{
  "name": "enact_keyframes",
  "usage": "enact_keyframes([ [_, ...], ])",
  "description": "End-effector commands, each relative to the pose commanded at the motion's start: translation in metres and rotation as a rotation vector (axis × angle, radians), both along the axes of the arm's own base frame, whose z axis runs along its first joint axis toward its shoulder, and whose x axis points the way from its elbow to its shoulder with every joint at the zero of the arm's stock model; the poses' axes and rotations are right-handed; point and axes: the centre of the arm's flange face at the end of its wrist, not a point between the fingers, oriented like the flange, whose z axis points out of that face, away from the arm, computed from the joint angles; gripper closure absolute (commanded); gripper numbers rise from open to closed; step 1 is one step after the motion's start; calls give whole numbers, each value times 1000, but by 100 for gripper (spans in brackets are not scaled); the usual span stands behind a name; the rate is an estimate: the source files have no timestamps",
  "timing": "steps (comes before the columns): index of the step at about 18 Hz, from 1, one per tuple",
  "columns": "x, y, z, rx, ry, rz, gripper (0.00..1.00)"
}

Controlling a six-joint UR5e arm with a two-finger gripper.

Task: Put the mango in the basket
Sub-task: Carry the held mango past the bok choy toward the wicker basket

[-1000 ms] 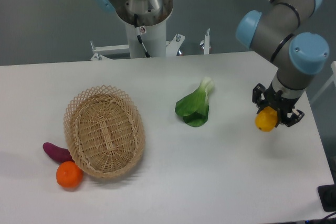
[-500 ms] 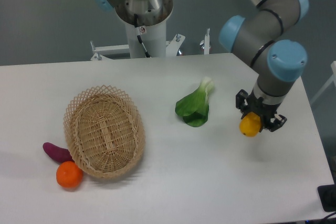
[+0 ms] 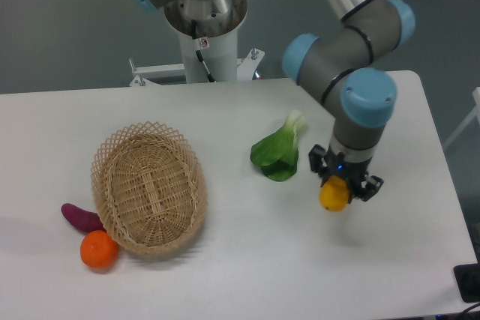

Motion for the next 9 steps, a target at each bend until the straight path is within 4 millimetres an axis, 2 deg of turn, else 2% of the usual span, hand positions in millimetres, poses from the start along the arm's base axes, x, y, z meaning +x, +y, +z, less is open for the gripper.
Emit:
enact_keyframes([
  [3,31,26,-1,23,-26,30,61],
  [9,91,60,-3,35,-60,19,61],
])
